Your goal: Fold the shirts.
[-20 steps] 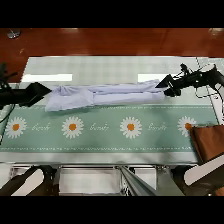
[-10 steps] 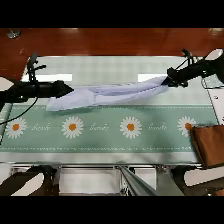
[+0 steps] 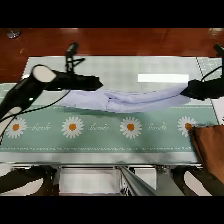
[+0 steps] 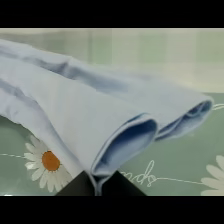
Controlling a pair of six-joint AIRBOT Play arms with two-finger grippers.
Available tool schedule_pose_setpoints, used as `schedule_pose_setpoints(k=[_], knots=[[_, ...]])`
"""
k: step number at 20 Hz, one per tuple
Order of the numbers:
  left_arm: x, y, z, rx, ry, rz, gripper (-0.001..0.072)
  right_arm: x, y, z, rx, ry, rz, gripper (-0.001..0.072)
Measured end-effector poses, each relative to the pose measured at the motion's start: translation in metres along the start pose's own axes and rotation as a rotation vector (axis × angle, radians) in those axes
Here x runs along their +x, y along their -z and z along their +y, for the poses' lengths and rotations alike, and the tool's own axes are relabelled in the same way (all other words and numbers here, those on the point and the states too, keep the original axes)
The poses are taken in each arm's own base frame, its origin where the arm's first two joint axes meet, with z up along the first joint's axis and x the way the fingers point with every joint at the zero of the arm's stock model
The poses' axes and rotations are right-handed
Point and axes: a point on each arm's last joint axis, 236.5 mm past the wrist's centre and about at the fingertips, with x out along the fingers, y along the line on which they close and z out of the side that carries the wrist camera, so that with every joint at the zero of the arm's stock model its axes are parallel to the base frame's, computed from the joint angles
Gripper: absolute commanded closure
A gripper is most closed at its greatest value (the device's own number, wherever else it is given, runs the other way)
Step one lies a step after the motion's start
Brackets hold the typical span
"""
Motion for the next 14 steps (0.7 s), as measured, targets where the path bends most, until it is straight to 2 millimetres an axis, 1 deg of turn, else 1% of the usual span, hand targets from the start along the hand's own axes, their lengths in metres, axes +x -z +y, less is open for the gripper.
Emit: schedule_pose_setpoints(k=[2, 4, 5, 6, 8, 10, 11, 13, 14], knots=[[0.037, 0.006, -0.019, 0.021, 0.000, 0.055, 0.0683, -0.017, 0.006, 0.011, -0.002, -0.014, -0.053, 0.0688], [0.075, 0.018, -0.041, 0.036, 0.013, 0.114, 0.0683, -0.028, 0.011, 0.019, -0.001, -0.025, -0.081, 0.0687], [0.094, 0.026, -0.054, 0.043, 0.025, 0.144, 0.0683, -0.031, 0.012, 0.021, -0.002, -0.030, -0.091, 0.0687], [0.112, 0.040, -0.065, 0.054, 0.033, 0.189, 0.0683, -0.034, 0.013, 0.023, -0.001, -0.034, -0.100, 0.0687], [0.142, 0.067, -0.092, 0.070, 0.068, 0.260, 0.0683, -0.037, 0.014, 0.025, 0.000, -0.039, -0.112, 0.0687], [0.165, 0.098, -0.114, 0.084, 0.098, 0.332, 0.0682, -0.039, 0.013, 0.027, 0.002, -0.044, -0.123, 0.0687], [0.173, 0.109, -0.127, 0.084, 0.119, 0.351, 0.0682, -0.039, 0.012, 0.028, 0.001, -0.044, -0.131, 0.0686], [0.184, 0.131, -0.144, 0.084, 0.146, 0.397, 0.0681, -0.040, 0.010, 0.029, 0.002, -0.049, -0.140, 0.0687], [0.184, 0.136, -0.152, 0.083, 0.164, 0.413, 0.0681, -0.040, 0.009, 0.029, 0.002, -0.050, -0.143, 0.0687]])
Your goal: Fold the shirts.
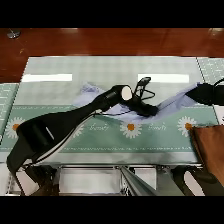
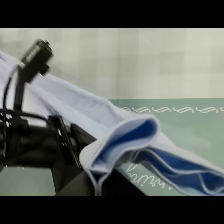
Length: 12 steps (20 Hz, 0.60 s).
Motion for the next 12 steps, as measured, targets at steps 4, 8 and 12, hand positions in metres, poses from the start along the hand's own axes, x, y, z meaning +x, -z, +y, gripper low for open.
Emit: schedule_pose_setpoints(k=[4, 8, 12], knots=[[-0.027, -0.024, -0.003, -0.006, 0.034, -0.014, 0.0681, 0.006, -0.001, 0.004, -0.013, -0.022, 0.012, 0.0686], [-0.126, -0.080, 0.033, -0.041, 0.026, -0.134, 0.0681, 0.026, 0.003, 0.029, -0.065, -0.085, 0.058, 0.0686], [-0.281, -0.109, 0.104, -0.089, -0.091, -0.302, 0.0680, 0.060, -0.001, 0.080, -0.143, -0.176, 0.118, 0.0686]])
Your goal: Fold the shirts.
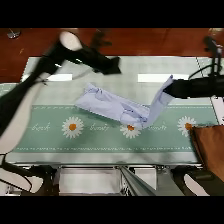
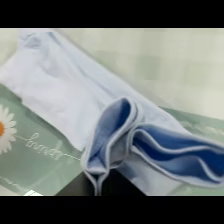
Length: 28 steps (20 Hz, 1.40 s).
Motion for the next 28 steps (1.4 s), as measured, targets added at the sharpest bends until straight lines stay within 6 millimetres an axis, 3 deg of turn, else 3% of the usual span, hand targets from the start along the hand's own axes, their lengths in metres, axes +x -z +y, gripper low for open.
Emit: schedule_pose_setpoints(k=[3, 5, 8, 10, 13, 14, 15, 17, 19, 21, 23, 26, 28], knots=[[-0.115, -0.025, 0.045, -0.015, -0.118, -0.157, 0.0681, 0.042, -0.018, 0.039, -0.071, -0.064, 0.059, 0.0686], [-0.178, -0.019, 0.061, -0.026, -0.193, -0.251, 0.0681, 0.077, -0.028, 0.068, -0.114, -0.105, 0.106, 0.0686], [-0.235, 0.013, 0.061, -0.021, -0.271, -0.360, 0.0680, 0.135, -0.037, 0.110, -0.161, -0.168, 0.173, 0.0686], [-0.248, 0.045, 0.055, -0.019, -0.296, -0.404, 0.0680, 0.171, -0.037, 0.133, -0.184, -0.199, 0.208, 0.0686], [-0.238, 0.096, 0.055, -0.041, -0.308, -0.421, 0.0681, 0.222, -0.027, 0.155, -0.211, -0.225, 0.257, 0.0666], [-0.230, 0.112, 0.057, -0.058, -0.299, -0.412, 0.0681, 0.236, -0.024, 0.158, -0.205, -0.226, 0.269, 0.0400], [-0.220, 0.128, 0.061, -0.078, -0.288, -0.404, 0.0681, 0.249, -0.020, 0.160, -0.197, -0.230, 0.282, 0.0060], [-0.199, 0.154, 0.070, -0.126, -0.266, -0.372, 0.0681, 0.266, -0.013, 0.157, -0.179, -0.229, 0.312, 0.0078], [-0.184, 0.169, 0.082, -0.172, -0.255, -0.363, 0.0681, 0.263, -0.008, 0.145, -0.164, -0.224, 0.366, 0.0079], [-0.174, 0.176, 0.094, -0.204, -0.258, -0.370, 0.0680, 0.239, -0.016, 0.117, -0.170, -0.192, 0.409, 0.0079], [-0.169, 0.177, 0.103, -0.226, -0.264, -0.383, 0.0680, 0.195, -0.031, 0.081, -0.188, -0.126, 0.431, 0.0079], [-0.166, 0.178, 0.110, -0.245, -0.269, -0.394, 0.0680, 0.112, -0.059, 0.006, -0.157, 0.076, 0.351, 0.0079], [-0.164, 0.178, 0.112, -0.247, -0.272, -0.396, 0.0680, 0.065, -0.062, -0.037, -0.058, 0.178, 0.246, 0.0079]])
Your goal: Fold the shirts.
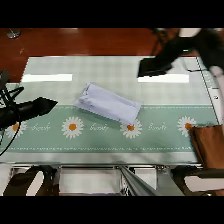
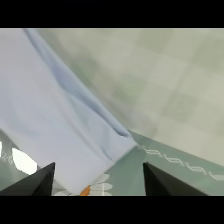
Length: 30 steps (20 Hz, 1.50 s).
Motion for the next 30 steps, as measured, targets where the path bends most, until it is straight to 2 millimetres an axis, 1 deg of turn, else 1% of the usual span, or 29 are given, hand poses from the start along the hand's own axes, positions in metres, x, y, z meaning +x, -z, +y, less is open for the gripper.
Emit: schedule_pose_setpoints(k=[1, 2, 3, 4, 5, 6, 8, 10, 12, 13, 14, 15, 16, 17, 19, 20, 22, 24, 25, 27, 28, 29, 30], knots=[[0.000, 0.000, 0.001, 0.000, -0.001, -0.003, 0.0681, -0.011, 0.012, -0.024, 0.079, 0.037, -0.052, 0.0079], [0.001, -0.001, 0.001, 0.001, -0.003, -0.005, 0.0680, -0.013, 0.027, -0.044, 0.159, 0.067, -0.094, 0.0079], [0.001, -0.001, 0.002, 0.000, -0.003, -0.004, 0.0680, -0.009, 0.045, -0.057, 0.244, 0.074, -0.132, 0.0081], [0.002, -0.001, 0.002, -0.001, -0.004, -0.003, 0.0681, 0.004, 0.065, -0.067, 0.341, 0.063, -0.165, 0.0084], [0.003, 0.000, 0.003, -0.001, -0.005, -0.002, 0.0680, 0.024, 0.085, -0.071, 0.441, 0.033, -0.184, 0.0086], [0.004, 0.000, 0.004, -0.003, -0.006, -0.001, 0.0680, 0.044, 0.102, -0.069, 0.527, -0.010, -0.193, 0.0089], [0.005, 0.000, 0.005, -0.007, -0.008, 0.004, 0.0681, 0.085, 0.130, -0.052, 0.649, -0.113, -0.172, 0.0089], [0.007, 0.000, 0.007, -0.012, -0.010, 0.009, 0.0680, 0.117, 0.145, -0.032, 0.696, -0.186, -0.126, 0.0089], [0.008, 0.001, 0.008, -0.015, -0.011, 0.013, 0.0680, 0.141, 0.148, -0.012, 0.720, -0.241, -0.078, 0.0089], [0.009, 0.001, 0.008, -0.015, -0.011, 0.015, 0.0680, 0.151, 0.146, -0.004, 0.720, -0.262, -0.057, 0.0089], [0.009, 0.001, 0.008, -0.016, -0.011, 0.016, 0.0680, 0.159, 0.140, 0.005, 0.719, -0.284, -0.041, 0.0104], [0.009, 0.002, 0.008, -0.015, -0.010, 0.018, 0.0680, 0.166, 0.133, 0.014, 0.712, -0.304, -0.025, 0.0313], [0.010, 0.002, 0.007, -0.014, -0.009, 0.020, 0.0680, 0.174, 0.129, 0.022, 0.699, -0.318, -0.002, 0.0663], [0.010, 0.003, 0.006, -0.015, -0.007, 0.024, 0.0681, 0.180, 0.123, 0.031, 0.666, -0.337, 0.023, 0.0687], [0.011, 0.004, 0.004, -0.010, -0.003, 0.027, 0.0680, 0.181, 0.104, 0.052, 0.570, -0.390, 0.045, 0.0687], [0.011, 0.005, 0.003, -0.008, -0.001, 0.028, 0.0681, 0.174, 0.090, 0.063, 0.511, -0.420, 0.041, 0.0687], [0.011, 0.005, 0.003, -0.006, 0.000, 0.031, 0.0680, 0.148, 0.053, 0.083, 0.365, -0.451, 0.001, 0.0687], [0.012, 0.006, 0.002, -0.005, 0.002, 0.032, 0.0680, 0.106, 0.013, 0.099, 0.202, -0.439, -0.062, 0.0687], [0.012, 0.006, 0.002, -0.005, 0.002, 0.032, 0.0680, 0.083, -0.005, 0.103, 0.142, -0.428, -0.096, 0.0687], [0.012, 0.006, 0.002, -0.004, 0.002, 0.032, 0.0680, 0.030, -0.040, 0.101, 0.066, -0.396, -0.180, 0.0687], [0.012, 0.006, 0.002, -0.004, 0.002, 0.032, 0.0680, 0.001, -0.054, 0.095, 0.047, -0.376, -0.218, 0.0687], [0.012, 0.006, 0.002, -0.003, 0.002, 0.032, 0.0680, -0.025, -0.064, 0.086, 0.037, -0.355, -0.250, 0.0687], [0.012, 0.006, 0.002, -0.004, 0.002, 0.032, 0.0680, -0.053, -0.072, 0.073, 0.036, -0.325, -0.281, 0.0687]])
